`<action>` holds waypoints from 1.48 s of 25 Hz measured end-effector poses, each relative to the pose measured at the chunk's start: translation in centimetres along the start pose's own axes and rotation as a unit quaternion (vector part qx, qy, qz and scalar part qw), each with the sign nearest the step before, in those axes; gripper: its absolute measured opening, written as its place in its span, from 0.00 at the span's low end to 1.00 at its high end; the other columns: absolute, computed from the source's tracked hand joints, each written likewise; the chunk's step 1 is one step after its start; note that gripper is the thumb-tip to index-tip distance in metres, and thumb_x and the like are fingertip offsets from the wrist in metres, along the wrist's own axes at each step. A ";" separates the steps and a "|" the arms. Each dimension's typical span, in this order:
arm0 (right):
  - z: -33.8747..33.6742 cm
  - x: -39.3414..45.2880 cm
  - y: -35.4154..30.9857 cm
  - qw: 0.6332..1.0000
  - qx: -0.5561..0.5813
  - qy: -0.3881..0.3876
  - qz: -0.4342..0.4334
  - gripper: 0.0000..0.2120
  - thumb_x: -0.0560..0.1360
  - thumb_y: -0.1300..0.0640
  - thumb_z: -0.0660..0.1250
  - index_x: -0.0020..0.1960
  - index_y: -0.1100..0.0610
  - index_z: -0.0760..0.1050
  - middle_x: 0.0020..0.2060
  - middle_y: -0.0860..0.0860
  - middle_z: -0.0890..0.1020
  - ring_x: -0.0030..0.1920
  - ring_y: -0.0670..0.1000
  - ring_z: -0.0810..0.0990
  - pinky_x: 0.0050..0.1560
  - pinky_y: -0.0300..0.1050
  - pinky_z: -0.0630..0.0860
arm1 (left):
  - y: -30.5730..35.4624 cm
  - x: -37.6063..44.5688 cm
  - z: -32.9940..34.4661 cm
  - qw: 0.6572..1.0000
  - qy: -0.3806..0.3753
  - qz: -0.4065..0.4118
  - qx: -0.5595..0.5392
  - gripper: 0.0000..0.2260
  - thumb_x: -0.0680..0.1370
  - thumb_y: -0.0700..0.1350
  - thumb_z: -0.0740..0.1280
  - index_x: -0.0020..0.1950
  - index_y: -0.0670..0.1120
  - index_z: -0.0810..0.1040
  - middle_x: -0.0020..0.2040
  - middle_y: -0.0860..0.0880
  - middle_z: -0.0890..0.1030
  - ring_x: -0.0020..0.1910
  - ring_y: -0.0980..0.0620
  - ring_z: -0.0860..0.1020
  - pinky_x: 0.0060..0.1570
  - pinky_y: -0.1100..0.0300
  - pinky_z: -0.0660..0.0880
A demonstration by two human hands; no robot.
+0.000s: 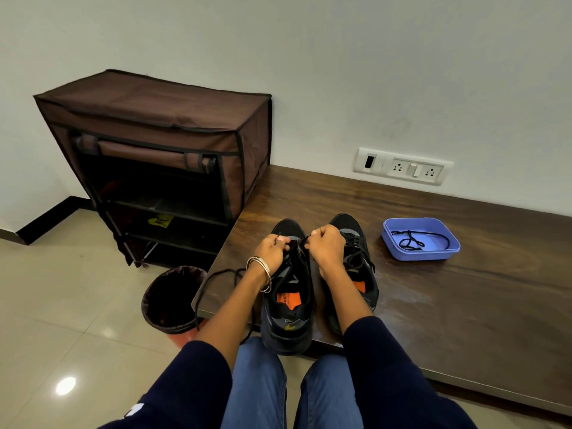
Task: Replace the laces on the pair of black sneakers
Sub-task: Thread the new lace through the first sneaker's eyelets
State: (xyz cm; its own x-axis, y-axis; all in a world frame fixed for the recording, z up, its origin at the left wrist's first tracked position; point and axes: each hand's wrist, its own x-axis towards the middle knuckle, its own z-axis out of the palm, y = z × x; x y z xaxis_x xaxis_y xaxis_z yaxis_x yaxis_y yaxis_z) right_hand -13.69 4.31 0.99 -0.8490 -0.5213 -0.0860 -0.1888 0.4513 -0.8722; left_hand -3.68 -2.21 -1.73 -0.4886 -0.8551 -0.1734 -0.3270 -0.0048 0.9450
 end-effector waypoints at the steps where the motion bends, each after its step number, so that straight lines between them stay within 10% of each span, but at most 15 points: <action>1: -0.3 -0.1 -0.3 0.999 0.042 -0.006 0.004 0.10 0.78 0.60 0.59 0.38 0.58 0.70 0.45 0.57 0.81 0.42 0.55 0.82 0.43 0.56 0.81 | -0.1 0.1 0.0 1.000 0.008 0.004 -0.012 0.12 0.83 0.44 0.56 0.53 0.42 0.78 0.40 0.52 0.77 0.47 0.51 0.75 0.51 0.59 0.70; 7: -3.8 0.2 -3.5 0.991 0.092 -0.006 -0.093 0.09 0.78 0.64 0.60 0.41 0.56 0.73 0.44 0.54 0.83 0.48 0.52 0.83 0.54 0.51 0.79 | 1.5 0.9 -0.9 0.991 0.054 0.075 -0.093 0.13 0.81 0.46 0.59 0.42 0.54 0.82 0.42 0.55 0.81 0.47 0.52 0.79 0.53 0.55 0.76; 11: -6.0 0.3 -6.3 0.974 0.021 -0.017 -0.224 0.06 0.78 0.65 0.62 0.46 0.59 0.76 0.45 0.53 0.83 0.48 0.50 0.80 0.50 0.41 0.73 | 5.6 0.9 -1.1 0.980 -0.018 0.099 -0.170 0.12 0.83 0.42 0.57 0.55 0.46 0.81 0.44 0.52 0.80 0.44 0.54 0.77 0.51 0.57 0.75; 15: -5.8 0.8 -7.0 0.949 -0.063 -0.071 -0.301 0.11 0.74 0.68 0.63 0.44 0.54 0.77 0.45 0.53 0.80 0.49 0.54 0.78 0.52 0.52 0.77 | 8.8 0.0 -0.5 0.961 -0.126 0.128 -0.210 0.15 0.84 0.38 0.53 0.50 0.40 0.79 0.43 0.47 0.81 0.41 0.58 0.81 0.50 0.62 0.78; 19: -5.1 2.0 -6.9 0.967 -0.074 -0.100 -0.222 0.16 0.75 0.62 0.68 0.37 0.41 0.78 0.53 0.52 0.75 0.54 0.60 0.78 0.43 0.54 0.82 | 9.1 -0.5 -0.7 0.939 -0.187 0.088 -0.273 0.15 0.84 0.37 0.52 0.46 0.37 0.77 0.37 0.47 0.83 0.37 0.55 0.82 0.42 0.64 0.79; 22: -5.6 0.9 -7.2 0.980 0.040 -0.084 -0.176 0.08 0.76 0.63 0.68 0.43 0.51 0.81 0.46 0.52 0.80 0.41 0.48 0.80 0.36 0.36 0.76 | 9.2 -0.7 -0.8 0.949 -0.183 0.044 -0.253 0.15 0.84 0.40 0.54 0.46 0.37 0.77 0.31 0.48 0.79 0.30 0.55 0.78 0.36 0.64 0.79; 26: -5.0 -0.4 -4.8 0.999 0.011 0.034 -0.040 0.05 0.76 0.65 0.63 0.47 0.61 0.78 0.44 0.55 0.78 0.41 0.51 0.74 0.39 0.42 0.67 | 9.6 -0.4 -0.4 0.949 -0.114 -0.024 -0.292 0.17 0.84 0.44 0.53 0.42 0.39 0.75 0.26 0.48 0.76 0.24 0.54 0.77 0.32 0.61 0.78; 31: -1.6 -1.5 -1.8 0.956 -0.106 -0.274 0.021 0.14 0.69 0.55 0.76 0.50 0.59 0.76 0.50 0.56 0.82 0.50 0.55 0.81 0.54 0.52 0.79 | 10.4 0.5 -1.0 0.933 -0.109 -0.075 -0.335 0.17 0.85 0.47 0.52 0.43 0.43 0.75 0.28 0.51 0.80 0.29 0.54 0.82 0.44 0.56 0.74; 37: 0.8 -2.2 0.2 0.969 -0.112 -0.217 0.042 0.28 0.73 0.53 0.73 0.66 0.63 0.68 0.61 0.58 0.76 0.59 0.58 0.77 0.56 0.48 0.77 | 15.5 0.2 -2.8 0.905 -0.117 -0.058 -0.406 0.16 0.84 0.46 0.53 0.42 0.43 0.74 0.28 0.50 0.81 0.29 0.52 0.82 0.46 0.55 0.74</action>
State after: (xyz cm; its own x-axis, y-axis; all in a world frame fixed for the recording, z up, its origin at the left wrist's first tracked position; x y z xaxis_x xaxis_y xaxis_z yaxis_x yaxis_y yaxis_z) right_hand -11.43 4.97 0.56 -0.5874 -0.7100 -0.3884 -0.2728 0.6256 -0.7309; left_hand -6.61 -3.89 13.64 -0.6778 -0.6917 -0.2493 0.2681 -0.5483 0.7922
